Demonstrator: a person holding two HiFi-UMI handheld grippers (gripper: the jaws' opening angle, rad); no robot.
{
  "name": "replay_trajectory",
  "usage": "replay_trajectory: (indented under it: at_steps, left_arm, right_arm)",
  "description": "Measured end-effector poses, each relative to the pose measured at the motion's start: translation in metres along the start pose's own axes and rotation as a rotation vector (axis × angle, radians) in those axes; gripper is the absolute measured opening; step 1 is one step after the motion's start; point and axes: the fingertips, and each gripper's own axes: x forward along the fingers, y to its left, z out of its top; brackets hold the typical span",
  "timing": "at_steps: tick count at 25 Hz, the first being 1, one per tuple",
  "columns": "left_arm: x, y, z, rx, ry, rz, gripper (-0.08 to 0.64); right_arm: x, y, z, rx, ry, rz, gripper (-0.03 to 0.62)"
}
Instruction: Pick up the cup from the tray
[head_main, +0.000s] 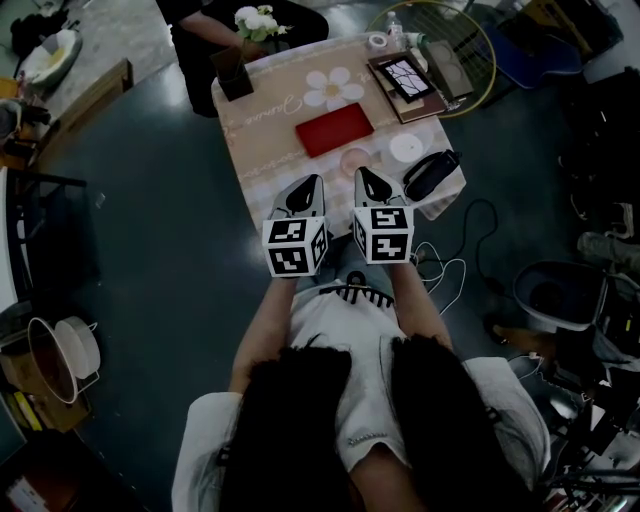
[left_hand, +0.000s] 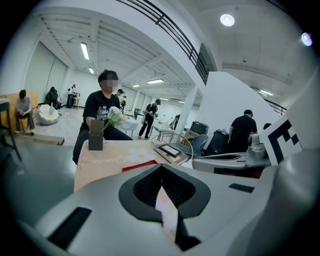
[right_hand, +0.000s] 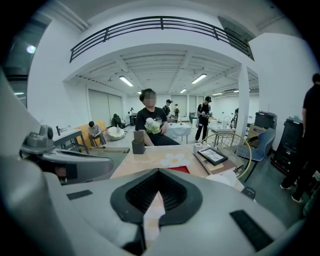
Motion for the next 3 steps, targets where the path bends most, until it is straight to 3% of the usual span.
replay_trajectory:
  at_steps: [3]
  left_arm:
    - [-0.0003,0.0,0.0015,-0.006,-0.005,-0.002,0.006]
  right_arm:
    - [0.0007,-0.0001,0.0015,0.001,-0.001,-0.002,0.008]
